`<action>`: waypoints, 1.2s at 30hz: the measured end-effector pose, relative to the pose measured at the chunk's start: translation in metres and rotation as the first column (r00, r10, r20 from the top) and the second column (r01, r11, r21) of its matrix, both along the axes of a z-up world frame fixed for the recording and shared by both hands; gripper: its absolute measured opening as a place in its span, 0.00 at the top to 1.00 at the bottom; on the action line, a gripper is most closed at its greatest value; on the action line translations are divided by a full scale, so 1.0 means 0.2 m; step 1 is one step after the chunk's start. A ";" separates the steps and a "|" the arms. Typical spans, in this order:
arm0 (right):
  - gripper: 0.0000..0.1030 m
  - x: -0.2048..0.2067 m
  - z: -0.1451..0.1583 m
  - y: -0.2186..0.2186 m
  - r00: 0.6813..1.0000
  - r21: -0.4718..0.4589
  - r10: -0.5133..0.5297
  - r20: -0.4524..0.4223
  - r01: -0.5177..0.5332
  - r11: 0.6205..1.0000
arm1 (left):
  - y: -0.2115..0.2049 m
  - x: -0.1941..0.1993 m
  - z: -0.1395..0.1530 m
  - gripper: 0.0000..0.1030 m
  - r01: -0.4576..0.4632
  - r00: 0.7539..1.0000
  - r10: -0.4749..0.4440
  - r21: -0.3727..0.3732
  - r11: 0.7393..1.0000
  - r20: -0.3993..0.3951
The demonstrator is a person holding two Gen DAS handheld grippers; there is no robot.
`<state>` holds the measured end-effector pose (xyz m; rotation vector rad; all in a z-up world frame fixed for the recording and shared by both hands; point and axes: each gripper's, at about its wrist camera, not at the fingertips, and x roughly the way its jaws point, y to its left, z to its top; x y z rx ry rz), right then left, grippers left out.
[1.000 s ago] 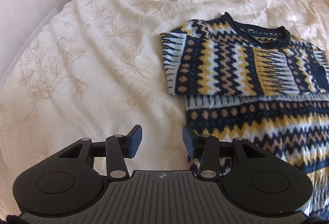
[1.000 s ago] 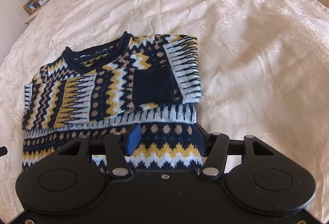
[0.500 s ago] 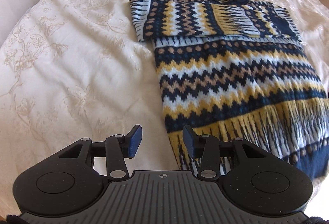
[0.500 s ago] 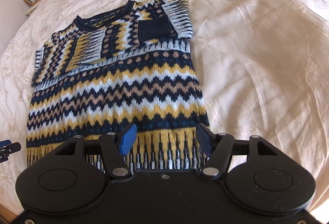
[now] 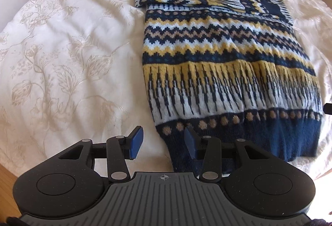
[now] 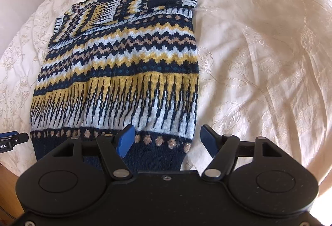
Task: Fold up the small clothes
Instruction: 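Move both open grippers to the navy ribbed hem of the sweater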
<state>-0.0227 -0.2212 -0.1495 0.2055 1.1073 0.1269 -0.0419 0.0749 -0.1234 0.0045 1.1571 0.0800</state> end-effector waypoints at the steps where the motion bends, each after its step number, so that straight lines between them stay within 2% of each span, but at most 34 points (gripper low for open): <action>1: 0.29 -0.02 0.00 -0.01 1.000 0.000 0.010 0.003 -0.010 1.000 | -0.01 -0.03 0.00 0.59 -0.011 1.000 0.011 -0.001 1.000 0.003; 5: 0.29 -0.07 0.00 -0.04 0.999 0.006 0.033 0.014 -0.033 0.999 | -0.03 -0.10 0.01 0.59 -0.039 0.999 0.039 -0.007 0.999 0.016; 7: 0.25 -0.08 -0.01 -0.06 0.999 0.014 0.038 0.013 -0.038 0.999 | -0.03 -0.13 0.00 0.59 -0.048 0.999 0.048 0.000 0.999 0.014; 15: 0.24 -0.13 -0.04 -0.06 0.998 0.024 0.057 0.000 -0.057 0.998 | -0.01 -0.19 -0.03 0.59 -0.095 0.995 0.095 -0.026 0.995 0.014; 24: 0.24 -0.11 -0.08 -0.01 0.995 0.013 0.097 -0.030 -0.097 0.995 | 0.00 -0.15 -0.10 0.59 -0.099 0.995 0.100 -0.057 0.993 0.000; 28: 0.24 -0.08 -0.08 0.00 0.996 0.017 0.082 -0.040 -0.082 0.997 | 0.00 -0.12 -0.13 0.59 -0.104 0.995 0.103 -0.067 0.992 -0.018; 33: 0.24 -0.02 -0.02 0.01 0.996 -0.004 0.088 0.015 -0.088 0.996 | 0.02 -0.09 -0.11 0.59 -0.121 0.993 0.121 -0.078 0.990 -0.008; 36: 0.24 0.05 0.00 0.00 0.996 0.001 0.084 0.018 -0.084 0.996 | 0.04 -0.05 -0.13 0.59 -0.125 0.992 0.124 -0.084 0.989 -0.018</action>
